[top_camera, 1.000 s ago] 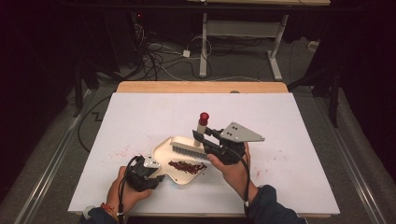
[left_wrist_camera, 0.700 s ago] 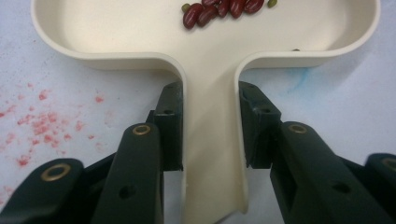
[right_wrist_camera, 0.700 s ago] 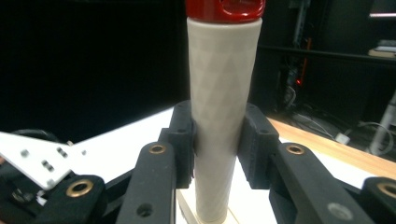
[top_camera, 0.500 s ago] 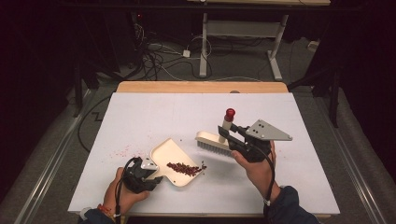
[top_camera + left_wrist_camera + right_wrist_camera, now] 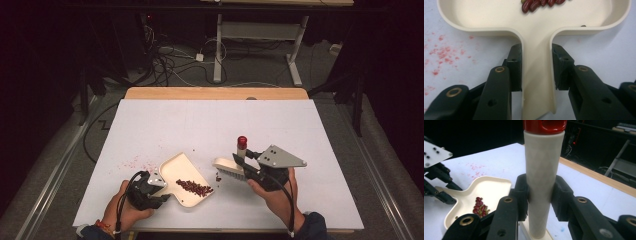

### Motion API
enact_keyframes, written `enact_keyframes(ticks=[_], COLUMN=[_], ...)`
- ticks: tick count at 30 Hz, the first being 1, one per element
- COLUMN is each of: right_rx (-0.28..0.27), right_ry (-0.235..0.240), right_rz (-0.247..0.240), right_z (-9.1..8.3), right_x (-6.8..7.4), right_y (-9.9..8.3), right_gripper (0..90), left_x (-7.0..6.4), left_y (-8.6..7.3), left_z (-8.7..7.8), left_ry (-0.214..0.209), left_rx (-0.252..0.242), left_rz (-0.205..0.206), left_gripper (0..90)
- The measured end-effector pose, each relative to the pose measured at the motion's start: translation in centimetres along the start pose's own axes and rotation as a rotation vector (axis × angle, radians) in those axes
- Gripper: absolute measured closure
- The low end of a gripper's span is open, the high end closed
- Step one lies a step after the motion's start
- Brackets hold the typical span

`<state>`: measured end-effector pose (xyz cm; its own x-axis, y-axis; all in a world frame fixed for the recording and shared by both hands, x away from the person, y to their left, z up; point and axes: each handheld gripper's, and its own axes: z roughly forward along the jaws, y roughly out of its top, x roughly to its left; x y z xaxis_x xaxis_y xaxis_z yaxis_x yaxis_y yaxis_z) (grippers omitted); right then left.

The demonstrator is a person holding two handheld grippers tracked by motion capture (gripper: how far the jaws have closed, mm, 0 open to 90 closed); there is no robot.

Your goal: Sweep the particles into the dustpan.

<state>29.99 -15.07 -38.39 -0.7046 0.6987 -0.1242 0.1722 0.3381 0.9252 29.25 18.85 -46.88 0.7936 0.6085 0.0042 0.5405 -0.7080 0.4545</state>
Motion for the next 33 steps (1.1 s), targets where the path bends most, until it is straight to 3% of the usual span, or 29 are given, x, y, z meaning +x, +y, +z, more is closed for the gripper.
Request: enact_keyframes(ticks=[6,7,12,22,27,33], right_rx=[-0.009,-0.02,-0.039,-0.099,-0.059,-0.026], right_ry=[0.053,0.09,0.115,0.08,0.079,0.078], right_rz=[-0.004,0.02,0.036,0.017,0.014,0.0], right_z=[0.3,0.3,0.4,-1.1,-2.3,-4.3], right_x=[2.1,2.4,2.9,1.2,-0.3,-1.0], right_y=[0.3,0.4,0.5,1.1,1.0,0.5], right_gripper=[69.6,69.7,69.7,69.7,69.7,69.7], left_x=[-0.6,-0.7,-1.0,-1.0,-0.9,-0.9], left_y=[0.6,0.7,1.1,1.1,0.9,1.0], left_z=[0.1,0.1,0.2,0.3,0.2,0.1], left_ry=[0.0,0.0,0.001,0.0,-0.003,-0.001], left_rx=[0.016,0.018,0.015,0.011,0.014,0.02], left_rz=[0.0,-0.002,-0.013,-0.01,-0.007,0.0], left_gripper=[63.4,63.4,63.4,63.4,63.4,63.4])
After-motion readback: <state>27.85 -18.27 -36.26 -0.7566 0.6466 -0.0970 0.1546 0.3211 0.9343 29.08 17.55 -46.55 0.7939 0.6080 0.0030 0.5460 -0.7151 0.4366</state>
